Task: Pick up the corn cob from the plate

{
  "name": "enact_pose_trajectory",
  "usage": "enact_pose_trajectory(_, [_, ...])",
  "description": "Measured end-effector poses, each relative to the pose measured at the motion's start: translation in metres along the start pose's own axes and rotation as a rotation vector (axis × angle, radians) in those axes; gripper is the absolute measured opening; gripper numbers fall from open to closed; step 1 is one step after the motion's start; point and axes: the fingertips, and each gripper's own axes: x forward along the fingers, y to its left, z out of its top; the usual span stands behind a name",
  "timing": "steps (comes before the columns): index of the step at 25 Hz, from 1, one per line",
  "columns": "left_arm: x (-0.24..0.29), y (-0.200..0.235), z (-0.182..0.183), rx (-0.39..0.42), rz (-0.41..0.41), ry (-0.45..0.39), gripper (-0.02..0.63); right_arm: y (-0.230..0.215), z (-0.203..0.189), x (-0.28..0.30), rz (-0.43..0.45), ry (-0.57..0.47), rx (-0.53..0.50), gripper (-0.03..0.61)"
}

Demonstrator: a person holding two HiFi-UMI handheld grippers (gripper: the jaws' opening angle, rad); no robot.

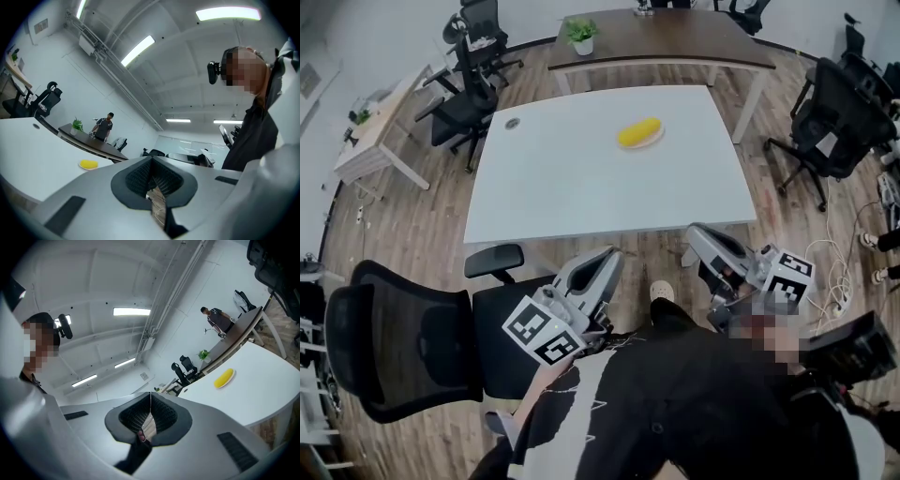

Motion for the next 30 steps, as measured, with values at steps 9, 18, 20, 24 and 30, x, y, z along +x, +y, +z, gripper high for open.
enact_pose_trajectory(9, [0.027,0.03,0.009,0.018,-0.004,0.012,0.014,-0.028,0.03,0.038,0.039,0.013,0.002,0.018])
enact_pose_trajectory(18, [0.084,0.079,0.02,0.032,0.026,0.023,0.014,-0.077,0.069,0.073,0.08,0.03,0.026,0.018])
enact_pose_trajectory(20, [0.098,0.088,0.021,0.024,0.015,0.024,0.014,-0.092,0.078,0.08,0.08,0.04,0.032,0.018])
enact_pose_trajectory(24, [0.125,0.11,0.019,0.007,0.019,0.04,0.014,-0.123,0.095,0.096,0.083,0.055,0.052,0.018])
enact_pose_trajectory(30, [0.152,0.149,0.019,-0.007,0.076,0.042,0.014,-0.16,0.115,0.119,0.115,0.067,0.087,0.018])
